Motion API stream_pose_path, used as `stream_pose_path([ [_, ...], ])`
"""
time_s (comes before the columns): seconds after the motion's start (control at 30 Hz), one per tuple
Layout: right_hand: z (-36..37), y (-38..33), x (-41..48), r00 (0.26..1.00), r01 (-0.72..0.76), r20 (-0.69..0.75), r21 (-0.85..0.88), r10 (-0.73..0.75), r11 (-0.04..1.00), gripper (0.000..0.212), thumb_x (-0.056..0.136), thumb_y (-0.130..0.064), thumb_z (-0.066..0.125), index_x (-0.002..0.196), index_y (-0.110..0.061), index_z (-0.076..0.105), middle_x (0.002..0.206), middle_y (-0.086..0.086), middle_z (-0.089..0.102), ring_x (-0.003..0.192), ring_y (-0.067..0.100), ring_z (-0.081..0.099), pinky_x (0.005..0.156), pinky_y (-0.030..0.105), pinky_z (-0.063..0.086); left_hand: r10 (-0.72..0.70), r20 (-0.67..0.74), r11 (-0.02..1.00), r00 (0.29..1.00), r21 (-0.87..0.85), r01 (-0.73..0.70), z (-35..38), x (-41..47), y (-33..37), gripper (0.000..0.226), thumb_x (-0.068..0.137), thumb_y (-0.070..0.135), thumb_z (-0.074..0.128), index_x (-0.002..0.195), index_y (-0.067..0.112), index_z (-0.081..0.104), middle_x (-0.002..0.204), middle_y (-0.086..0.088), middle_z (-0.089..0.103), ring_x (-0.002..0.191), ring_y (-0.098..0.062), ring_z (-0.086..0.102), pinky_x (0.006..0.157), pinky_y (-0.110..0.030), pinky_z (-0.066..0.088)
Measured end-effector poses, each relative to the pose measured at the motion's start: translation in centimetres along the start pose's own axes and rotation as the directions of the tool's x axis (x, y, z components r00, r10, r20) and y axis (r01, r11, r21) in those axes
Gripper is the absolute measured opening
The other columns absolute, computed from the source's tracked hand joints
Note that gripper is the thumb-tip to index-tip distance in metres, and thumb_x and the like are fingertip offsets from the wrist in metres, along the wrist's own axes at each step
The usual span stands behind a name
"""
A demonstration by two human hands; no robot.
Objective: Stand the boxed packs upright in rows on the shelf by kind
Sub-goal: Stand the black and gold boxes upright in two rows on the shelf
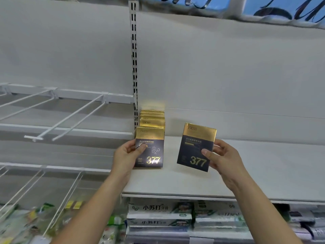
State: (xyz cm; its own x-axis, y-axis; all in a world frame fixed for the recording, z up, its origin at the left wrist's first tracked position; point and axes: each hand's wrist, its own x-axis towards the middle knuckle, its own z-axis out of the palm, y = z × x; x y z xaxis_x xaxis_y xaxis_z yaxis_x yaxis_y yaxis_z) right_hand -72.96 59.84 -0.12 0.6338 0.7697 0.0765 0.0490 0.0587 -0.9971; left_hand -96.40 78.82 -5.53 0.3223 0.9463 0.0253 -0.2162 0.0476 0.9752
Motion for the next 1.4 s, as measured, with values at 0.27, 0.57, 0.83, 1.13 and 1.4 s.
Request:
stream_pose_path([
  [0.27, -0.9, -0.3, 1.7, 1.000, -0.017, 0.016, 0.013, 0.017, 1.000, 0.030, 0.090, -0.007, 0.076, 0.113, -0.024, 0.069, 0.108, 0.003, 0.077, 0.100, 0.028, 0.075, 0.082, 0.042, 0.061, 0.088, -0.074, 0.996, 0.993, 0.025, -0.087, 1.8, 0.1, 0.5, 0.027, 0.087, 0.007, 0.077, 0.110, 0.020, 0.072, 0.103, 0.001, 0.079, 0.087, -0.005, 0.075, 0.072, -0.020, 0.059],
  [0.57, -2.4, -0.2, 2.8, 0.999, -0.006, 0.034, 0.025, 0.005, 1.000, 0.031, 0.088, -0.008, 0.077, 0.110, -0.029, 0.070, 0.105, 0.002, 0.079, 0.099, 0.028, 0.075, 0.080, 0.041, 0.060, 0.243, -0.152, 0.944, 0.958, 0.266, -0.198, 1.6, -0.5, 0.9, 0.049, 0.083, 0.017, 0.084, 0.129, 0.020, 0.068, 0.109, 0.005, 0.074, 0.103, -0.010, 0.068, 0.079, -0.024, 0.056],
  [0.83, -1.9, 0.5, 3.0, 0.998, -0.025, 0.054, 0.010, 0.024, 1.000, 0.030, 0.090, -0.007, 0.075, 0.111, -0.028, 0.070, 0.103, -0.002, 0.079, 0.095, 0.021, 0.077, 0.070, 0.029, 0.060, 0.219, -0.147, 0.940, 0.964, 0.295, -0.169, 1.8, -0.6, 1.3, 0.044, 0.085, 0.018, 0.082, 0.127, 0.024, 0.070, 0.108, 0.014, 0.073, 0.099, 0.000, 0.067, 0.078, -0.024, 0.057],
  [1.13, -1.0, 0.8, 4.1, 0.998, -0.061, 0.015, 0.021, 0.061, 0.998, 0.031, 0.090, -0.006, 0.075, 0.116, -0.023, 0.068, 0.106, 0.001, 0.079, 0.099, 0.025, 0.075, 0.082, 0.040, 0.062, 0.209, -0.149, 0.948, 0.966, 0.275, -0.163, 1.3, -0.5, 1.3, 0.049, 0.085, 0.024, 0.082, 0.131, 0.019, 0.068, 0.118, 0.006, 0.072, 0.113, -0.013, 0.066, 0.090, -0.033, 0.057],
  [1.4, 1.4, -0.2, 8.2, 0.998, -0.052, 0.031, 0.005, 0.052, 0.999, 0.027, 0.093, -0.002, 0.070, 0.113, -0.020, 0.067, 0.102, 0.001, 0.079, 0.093, 0.019, 0.076, 0.065, 0.027, 0.059, 0.212, -0.081, 0.944, 0.974, 0.273, -0.183, -1.0, -1.8, 1.9, 0.061, 0.088, 0.033, 0.077, 0.145, 0.024, 0.055, 0.132, 0.012, 0.062, 0.123, -0.008, 0.057, 0.096, -0.025, 0.044],
])
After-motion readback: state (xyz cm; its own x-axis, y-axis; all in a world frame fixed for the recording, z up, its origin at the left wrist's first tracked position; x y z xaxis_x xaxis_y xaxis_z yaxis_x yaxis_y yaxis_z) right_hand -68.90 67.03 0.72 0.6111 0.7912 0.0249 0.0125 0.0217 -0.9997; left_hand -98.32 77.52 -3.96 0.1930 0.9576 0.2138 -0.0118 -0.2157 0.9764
